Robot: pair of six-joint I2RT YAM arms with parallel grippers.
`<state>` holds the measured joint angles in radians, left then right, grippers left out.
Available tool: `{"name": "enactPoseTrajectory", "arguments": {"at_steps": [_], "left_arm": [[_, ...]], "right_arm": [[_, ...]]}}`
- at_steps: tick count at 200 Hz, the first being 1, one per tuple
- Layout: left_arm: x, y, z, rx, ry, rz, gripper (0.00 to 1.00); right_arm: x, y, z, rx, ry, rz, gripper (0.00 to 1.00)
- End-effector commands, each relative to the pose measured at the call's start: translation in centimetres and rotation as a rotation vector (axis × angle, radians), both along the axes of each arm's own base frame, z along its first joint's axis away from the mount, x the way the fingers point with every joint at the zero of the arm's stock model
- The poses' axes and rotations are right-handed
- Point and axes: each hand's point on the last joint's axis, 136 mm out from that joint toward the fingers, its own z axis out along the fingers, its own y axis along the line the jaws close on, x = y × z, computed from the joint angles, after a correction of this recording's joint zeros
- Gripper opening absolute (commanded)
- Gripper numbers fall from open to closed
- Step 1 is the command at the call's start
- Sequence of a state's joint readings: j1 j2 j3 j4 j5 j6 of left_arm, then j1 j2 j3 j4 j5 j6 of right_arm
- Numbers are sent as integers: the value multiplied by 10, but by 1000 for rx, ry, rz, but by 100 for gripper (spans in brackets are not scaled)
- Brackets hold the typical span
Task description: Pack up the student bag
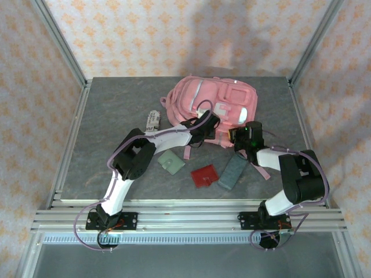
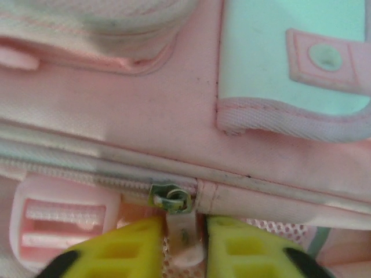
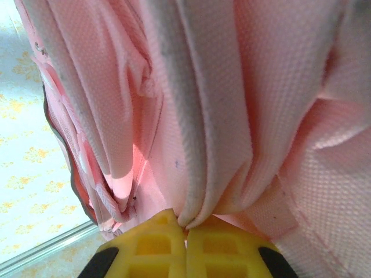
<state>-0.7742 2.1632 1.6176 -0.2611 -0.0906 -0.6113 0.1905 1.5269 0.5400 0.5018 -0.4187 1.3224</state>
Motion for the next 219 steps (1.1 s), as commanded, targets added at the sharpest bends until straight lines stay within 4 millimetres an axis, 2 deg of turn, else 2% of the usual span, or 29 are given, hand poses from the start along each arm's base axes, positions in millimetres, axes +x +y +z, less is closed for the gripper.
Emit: {"name": "enactPoseTrajectory", "arguments": {"at_steps": [1,21,27,43,47,54,91,93,100,103,115,137,141,151,164,199,219], "left_arm": [[11,7,6,55,-24,27,14],[13,7,9,56,-34,34,5],[13,7,10,53,-38,32,5],[13,4,13,52,-50,1,13],[14,2,13,51,-52,-4,12],[14,0,13,48,-55,-11,0],[18,-6,13,42,-60,-25,0],[19,-6,12,43,-61,-26,2],[19,-6,11,47,-60,-27,22],[19,-6,11,49,-59,-27,26],[20,-9,11,41,-64,-37,24],[16,-19,25,-47,-108,-89,28],[15,-21,28,-65,-118,-97,26],[14,-23,34,-97,-140,-106,11],[14,-23,39,-110,-158,-110,0],[17,-18,33,-81,-134,-94,0],[14,-13,36,-84,-129,-87,0]], "right_arm": [[-4,-6,-4,-28,-10,-2,0],[-5,-6,-4,-29,-13,1,0],[-5,-5,-4,-30,-13,4,0],[-5,-5,-4,-37,-13,7,0],[-4,-5,-4,-38,-12,8,0],[-4,-5,-5,-40,-10,9,0],[-5,-6,-4,-56,-8,14,0],[-5,-6,-4,-57,-7,13,0],[-6,-6,-4,-62,-7,17,0],[-6,-6,-5,-65,-5,16,0],[-7,-6,-6,-68,-2,22,0],[-8,-4,-8,-75,5,30,0],[-8,-4,-8,-75,6,31,0],[-8,-3,-9,-78,6,32,0],[-9,-3,-10,-80,8,34,0],[-10,-1,-11,-88,13,41,0],[-12,-3,-13,-99,19,34,0]]}}
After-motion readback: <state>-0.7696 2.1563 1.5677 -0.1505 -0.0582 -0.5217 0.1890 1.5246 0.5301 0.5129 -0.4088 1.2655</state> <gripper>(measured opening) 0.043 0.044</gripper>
